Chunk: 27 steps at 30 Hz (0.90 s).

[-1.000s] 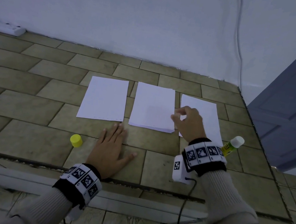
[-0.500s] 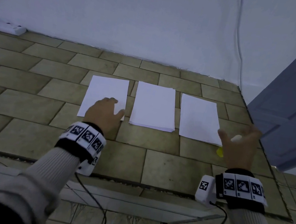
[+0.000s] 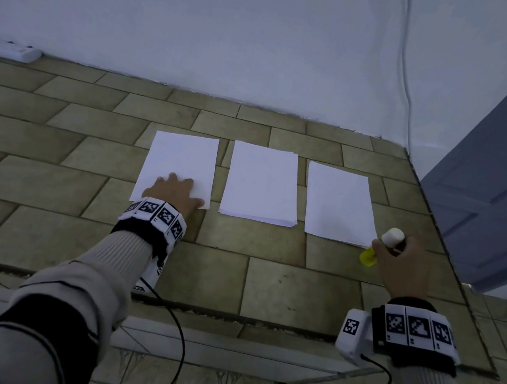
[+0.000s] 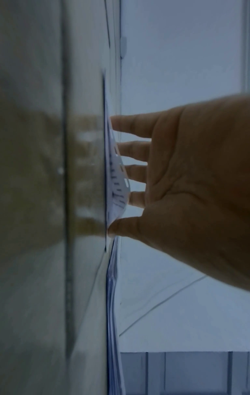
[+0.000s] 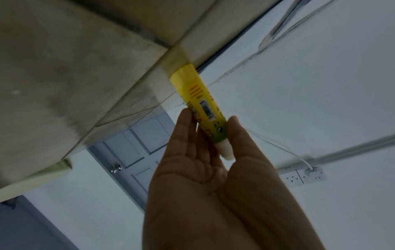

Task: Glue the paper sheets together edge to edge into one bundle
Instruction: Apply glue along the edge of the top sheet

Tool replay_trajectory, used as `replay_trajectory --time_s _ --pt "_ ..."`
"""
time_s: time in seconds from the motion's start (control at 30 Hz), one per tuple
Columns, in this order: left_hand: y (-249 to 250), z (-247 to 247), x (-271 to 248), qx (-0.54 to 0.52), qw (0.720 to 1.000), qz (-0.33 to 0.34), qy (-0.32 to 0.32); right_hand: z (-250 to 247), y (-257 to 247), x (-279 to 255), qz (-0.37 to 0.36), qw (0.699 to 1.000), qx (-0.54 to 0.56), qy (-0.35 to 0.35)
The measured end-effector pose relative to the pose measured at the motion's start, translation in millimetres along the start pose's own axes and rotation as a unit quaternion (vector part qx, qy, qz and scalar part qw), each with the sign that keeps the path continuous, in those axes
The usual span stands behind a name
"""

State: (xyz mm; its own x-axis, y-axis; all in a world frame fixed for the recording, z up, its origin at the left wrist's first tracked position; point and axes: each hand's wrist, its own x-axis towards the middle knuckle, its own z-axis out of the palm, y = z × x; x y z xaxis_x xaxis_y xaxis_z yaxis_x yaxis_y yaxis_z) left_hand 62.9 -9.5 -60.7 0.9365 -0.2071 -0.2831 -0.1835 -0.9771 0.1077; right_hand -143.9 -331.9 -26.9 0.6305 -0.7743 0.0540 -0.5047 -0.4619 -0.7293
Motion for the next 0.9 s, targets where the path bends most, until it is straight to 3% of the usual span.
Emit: replay_trajectory --time_s 0.13,0.37,0.53,0.63,0.73,0.83,0.9 --pt "-3.4 -0.7 2.5 -0.042 0.999 0.002 0.008 -0.2 -1.1 -1.3 -0.005 1.000 0.000 -0.001" --pt "-6.2 -24.5 -6.5 -0.158 0.973 -0.016 0.166 -1.5 -0.8 -1.9 -0.005 1.000 -0.012 -0.005" --pt "1.9 -48.8 -34.1 -0.256 0.939 0.061 0.224 -0.7 -0.8 -1.3 -0.009 1.000 -0.014 -0.006" --pt "13.1 -52.8 -58.2 -0.292 0.925 0.160 0.183 -0.5 1.1 0.2 -0.006 1.000 -0.011 -0.007" --pt "19.8 -44.6 -79.4 -0.286 0.919 0.257 0.086 -0.5 3.4 1.9 -0.010 1.000 -0.019 -0.008" --pt "28.2 -31.2 -95.4 -0.185 0.932 0.308 -0.057 -0.7 4.0 2.4 -0.012 1.000 -0.024 -0.011" --pt "32.9 -19.2 -102.8 -0.069 0.935 0.337 -0.088 -0.4 4.8 2.7 -0.012 1.000 -0.021 -0.012"
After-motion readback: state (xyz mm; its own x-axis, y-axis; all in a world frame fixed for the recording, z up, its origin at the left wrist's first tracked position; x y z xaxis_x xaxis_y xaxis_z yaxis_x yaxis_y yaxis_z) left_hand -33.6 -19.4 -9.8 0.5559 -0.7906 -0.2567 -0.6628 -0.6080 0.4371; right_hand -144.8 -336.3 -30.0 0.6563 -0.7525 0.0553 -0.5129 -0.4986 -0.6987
